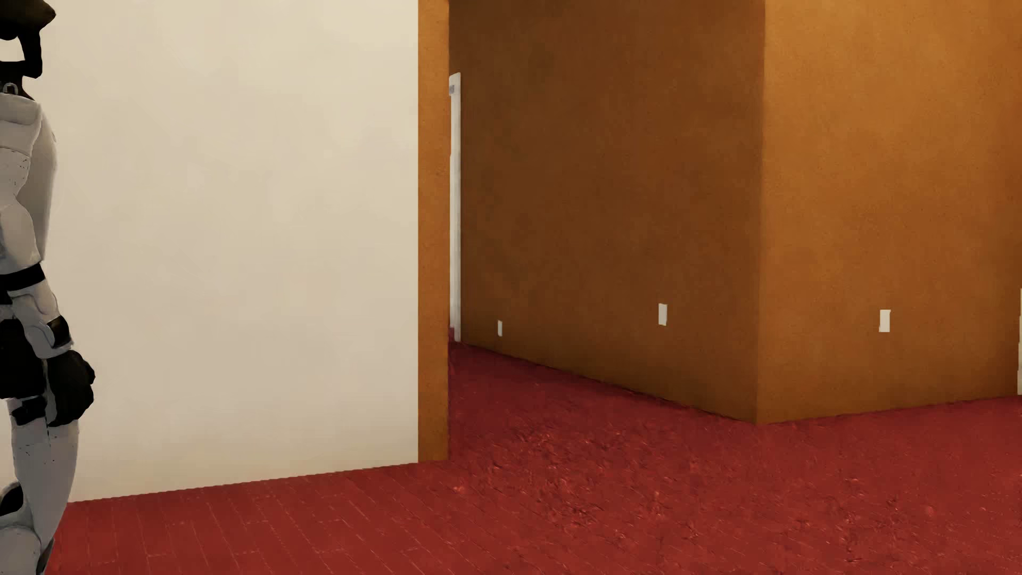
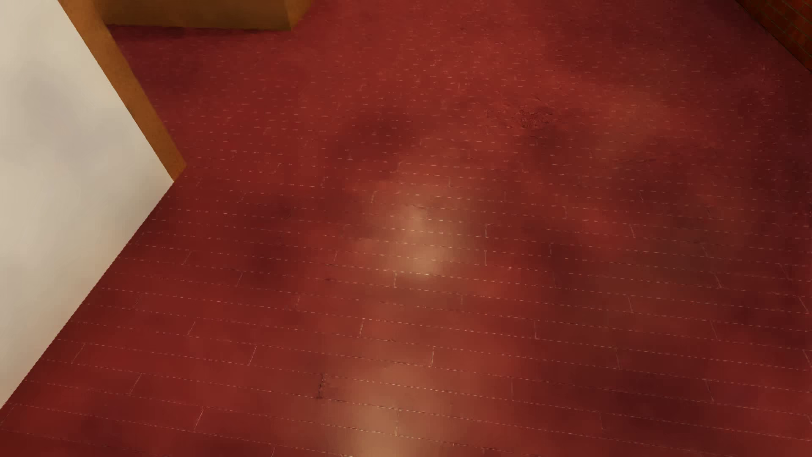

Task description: Avoid the corner

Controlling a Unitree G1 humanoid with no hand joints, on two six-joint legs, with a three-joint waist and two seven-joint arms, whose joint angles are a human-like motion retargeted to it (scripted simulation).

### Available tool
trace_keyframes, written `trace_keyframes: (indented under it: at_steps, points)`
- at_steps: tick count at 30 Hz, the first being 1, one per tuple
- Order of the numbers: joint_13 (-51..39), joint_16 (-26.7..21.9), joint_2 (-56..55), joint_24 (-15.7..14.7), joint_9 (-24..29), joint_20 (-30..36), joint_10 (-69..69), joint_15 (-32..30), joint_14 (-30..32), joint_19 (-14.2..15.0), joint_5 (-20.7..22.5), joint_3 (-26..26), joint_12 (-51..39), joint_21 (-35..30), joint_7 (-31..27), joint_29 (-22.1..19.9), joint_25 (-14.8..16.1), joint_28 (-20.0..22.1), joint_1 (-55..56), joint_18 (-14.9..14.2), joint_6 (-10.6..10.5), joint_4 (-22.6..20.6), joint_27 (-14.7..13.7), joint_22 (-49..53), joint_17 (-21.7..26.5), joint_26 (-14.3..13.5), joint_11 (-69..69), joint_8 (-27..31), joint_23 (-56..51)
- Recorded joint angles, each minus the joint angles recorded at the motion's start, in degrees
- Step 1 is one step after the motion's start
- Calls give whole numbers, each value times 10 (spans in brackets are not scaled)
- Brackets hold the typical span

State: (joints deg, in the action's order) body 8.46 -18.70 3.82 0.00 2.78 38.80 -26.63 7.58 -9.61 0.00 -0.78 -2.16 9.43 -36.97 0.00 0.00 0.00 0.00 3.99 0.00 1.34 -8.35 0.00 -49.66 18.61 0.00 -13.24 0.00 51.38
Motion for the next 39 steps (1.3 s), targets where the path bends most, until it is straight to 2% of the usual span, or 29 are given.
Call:
trace_keyframes:
  at_steps: [1,2,3,4,5,7,9,10,14,16,17,18,19,21,22,23,24,25,26,29,30,32,33,34,35,36,37,38,39]
  points:
    - [4,1,-15,0,-2,3,-8,14,9,0,-2,15,-5,38,0,0,0,0,14,0,1,-6,0,-1,1,0,-13,0,7]
    - [22,-1,7,0,-10,1,-15,43,5,0,-3,-18,7,55,0,0,0,0,9,0,8,-14,0,5,-1,0,37,0,5]
    - [19,-3,-23,0,-1,3,-21,115,12,0,1,3,0,42,0,0,0,0,12,0,2,-10,0,10,3,0,-152,0,3]
    - [26,-4,-50,0,4,6,-30,129,7,0,0,1,-1,46,0,0,0,0,9,0,2,-13,0,19,3,0,-191,0,3]
    - [32,-7,-89,0,13,-10,-21,124,-24,0,-7,-7,0,43,0,0,0,0,-8,0,7,-19,0,35,4,0,-261,0,-2]
    - [38,-22,-154,0,43,20,-25,102,-48,0,-16,-21,-22,48,0,0,0,0,-50,0,15,-18,0,41,-8,0,-394,0,12]
    - [59,-15,-222,0,32,10,-8,96,-81,0,-18,-79,-40,46,0,0,0,0,-67,0,0,-3,0,34,-4,0,-395,0,10]
    - [71,-15,-235,0,38,8,11,87,-100,0,-22,-91,-45,38,0,0,0,0,-103,0,1,-1,0,45,-2,0,-354,0,12]
    - [84,-20,-334,0,42,-18,38,-20,-196,0,-31,-128,-77,51,0,0,0,0,-192,0,-3,13,0,67,0,0,-239,0,52]
    - [87,-22,-358,0,47,-18,37,-15,-203,0,-35,-149,-87,57,0,0,0,0,-227,0,-3,21,0,61,0,0,-224,0,62]
    - [91,-17,-366,0,46,-22,38,-19,-192,0,-36,-162,-83,55,0,0,0,0,-244,0,-5,29,0,51,2,0,-252,0,61]
    - [90,-20,-379,0,45,3,23,-18,-166,0,-33,-177,-81,48,0,0,0,0,-249,0,-12,41,0,42,7,0,-301,0,62]
    - [83,-10,-382,0,43,3,-3,-3,-114,0,-22,-184,-71,33,0,0,0,0,-246,0,-27,60,0,20,8,0,-338,0,73]
    - [79,-4,-339,0,34,-1,-135,46,57,0,-7,-172,-23,54,0,0,0,0,-212,0,-26,74,0,16,5,0,-376,0,72]
    - [72,-8,-307,0,41,24,-238,66,129,0,10,-140,-16,66,0,0,0,0,-167,0,-26,76,0,11,2,0,-372,0,70]
    - [62,-14,-285,0,39,18,-371,90,137,0,19,-122,-1,71,0,0,0,0,-89,0,-23,78,0,20,-4,0,-368,0,53]
    - [56,-15,-231,0,45,43,-463,102,127,0,22,-101,4,69,0,0,0,0,-34,0,-16,74,0,1,-2,0,-346,0,36]
    - [47,-10,-185,0,52,14,-503,103,125,0,22,-54,18,80,0,0,0,0,25,0,-4,58,0,-4,-4,0,-315,0,11]
    - [36,-16,-139,0,51,1,-488,107,128,0,21,-17,36,75,0,0,0,0,84,0,5,50,0,7,-1,0,-281,0,-14]
    - [21,-29,19,0,57,29,-198,128,252,0,2,70,62,105,0,0,0,0,173,0,28,33,0,-8,11,0,-184,0,-78]
    - [9,-32,55,0,52,26,-96,150,215,0,0,91,74,106,0,0,0,0,193,0,29,34,0,-3,18,0,-165,0,-94]
    - [-17,-29,119,0,40,30,12,196,-46,0,1,103,86,111,0,0,0,0,214,0,31,33,0,-21,27,0,-151,0,-103]
    - [-22,-29,134,0,38,42,5,205,-75,0,0,120,88,126,0,0,0,0,228,0,32,40,0,-25,24,0,-160,0,-97]
    - [-22,-27,153,0,42,50,-7,192,28,0,-8,131,91,131,0,0,0,0,238,0,39,30,0,-31,21,0,-178,0,-86]
    - [-17,-27,158,0,39,51,-53,144,164,0,-19,137,94,141,0,0,0,0,263,0,51,22,0,-32,12,0,-205,0,-71]
    - [-2,-25,153,0,42,60,-103,57,229,0,-39,142,90,147,0,0,0,0,264,0,68,7,0,-41,-1,0,-263,0,-52]
    - [17,-26,133,0,41,62,-124,-59,228,0,-52,128,89,136,0,0,0,0,234,0,77,-11,0,-47,-10,0,-359,0,-31]
    - [34,-21,76,0,36,44,-139,-132,217,0,-59,110,89,128,0,0,0,0,208,0,76,-29,0,-50,-14,0,-477,0,-22]
    - [45,-26,23,0,44,45,-133,-88,188,0,-71,91,81,101,0,0,0,0,162,0,81,-42,0,-34,-13,0,-593,0,-14]
